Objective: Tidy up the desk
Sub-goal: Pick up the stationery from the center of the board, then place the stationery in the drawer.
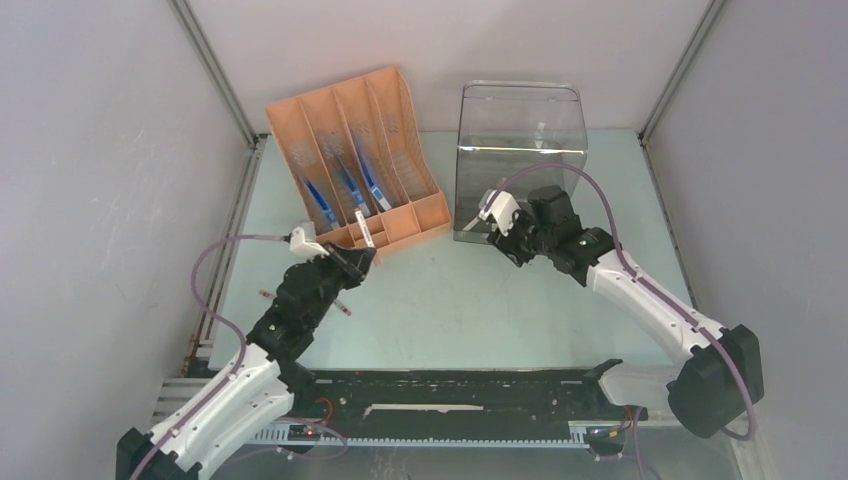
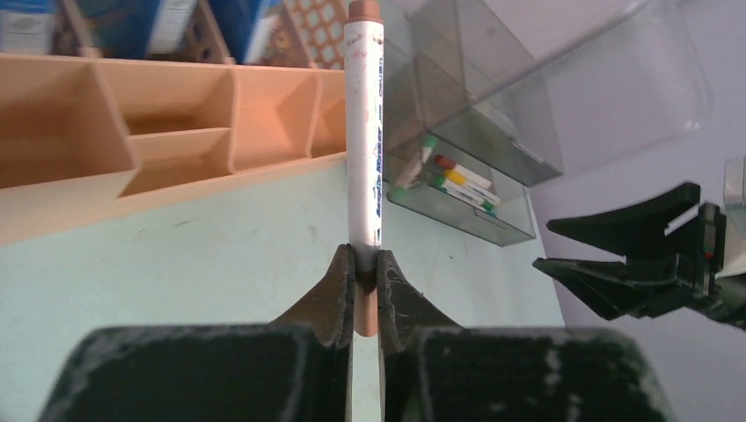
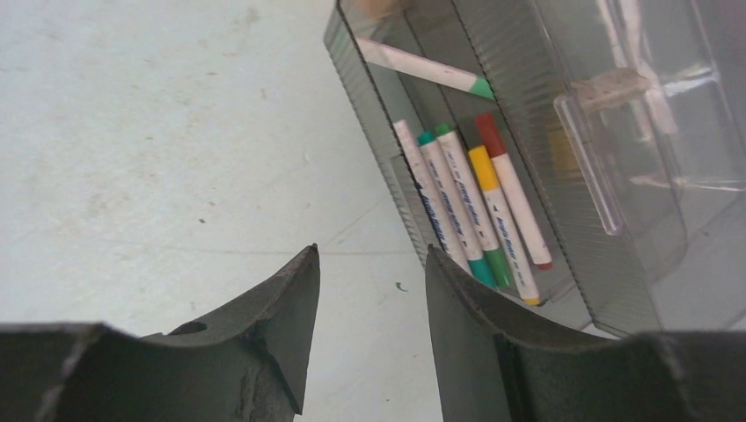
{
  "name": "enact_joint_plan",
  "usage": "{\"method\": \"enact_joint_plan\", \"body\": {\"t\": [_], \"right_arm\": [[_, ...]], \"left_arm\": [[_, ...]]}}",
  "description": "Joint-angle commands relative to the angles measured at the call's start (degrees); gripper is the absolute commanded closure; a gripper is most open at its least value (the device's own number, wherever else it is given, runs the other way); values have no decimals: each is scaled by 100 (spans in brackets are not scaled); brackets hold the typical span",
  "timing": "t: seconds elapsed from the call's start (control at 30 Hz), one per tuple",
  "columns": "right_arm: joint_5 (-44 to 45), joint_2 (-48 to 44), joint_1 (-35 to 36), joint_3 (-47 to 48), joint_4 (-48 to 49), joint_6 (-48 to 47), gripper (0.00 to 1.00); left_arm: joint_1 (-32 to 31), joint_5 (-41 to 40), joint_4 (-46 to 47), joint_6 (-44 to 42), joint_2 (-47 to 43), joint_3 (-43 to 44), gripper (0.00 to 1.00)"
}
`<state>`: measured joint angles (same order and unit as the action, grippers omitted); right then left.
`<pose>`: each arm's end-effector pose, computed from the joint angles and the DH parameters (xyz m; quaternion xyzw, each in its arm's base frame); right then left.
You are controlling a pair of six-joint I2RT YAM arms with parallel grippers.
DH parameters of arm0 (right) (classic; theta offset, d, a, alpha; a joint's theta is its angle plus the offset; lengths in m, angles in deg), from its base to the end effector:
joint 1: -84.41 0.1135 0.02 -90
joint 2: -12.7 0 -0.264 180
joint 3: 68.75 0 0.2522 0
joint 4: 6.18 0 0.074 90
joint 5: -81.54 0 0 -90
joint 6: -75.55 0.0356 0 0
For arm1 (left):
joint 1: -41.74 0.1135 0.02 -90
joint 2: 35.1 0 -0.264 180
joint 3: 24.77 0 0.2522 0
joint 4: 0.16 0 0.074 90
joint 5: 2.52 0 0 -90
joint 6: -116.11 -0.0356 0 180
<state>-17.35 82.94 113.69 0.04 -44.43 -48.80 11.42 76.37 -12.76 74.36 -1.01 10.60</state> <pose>0.2301 0.1353 0.2858 -0.5038 0.7495 0.0513 0.4264 0.1419 -0.0750 0.2457 -0.1806 0.7508 -0.3416 0.5358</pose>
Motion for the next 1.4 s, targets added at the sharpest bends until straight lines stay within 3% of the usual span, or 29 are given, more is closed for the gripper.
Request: {"method": "enact_joint_plan", "body": {"t": [0.0, 0.27, 0.57, 1.13, 1.37], "right_arm": [[-706, -151, 19, 395, -215, 409, 45], [-2095, -211, -209, 776, -569, 1045, 45], [-3919, -211, -972, 956, -688, 1688, 43], [-5403, 192, -1127, 951, -310, 2649, 25], [-5509, 296, -1175, 710, 389, 3348, 24]], "left_arm": [[-420, 184, 1475, -506, 338, -64, 100], [-1148, 134, 2717, -1188, 1233, 25, 100], [-1884, 240, 3754, -1925, 2278, 333, 100], [-2590, 295, 4487, -2362, 3535, 982, 100], [-2766, 320, 4691, -2437, 3792, 1112, 100]]}}
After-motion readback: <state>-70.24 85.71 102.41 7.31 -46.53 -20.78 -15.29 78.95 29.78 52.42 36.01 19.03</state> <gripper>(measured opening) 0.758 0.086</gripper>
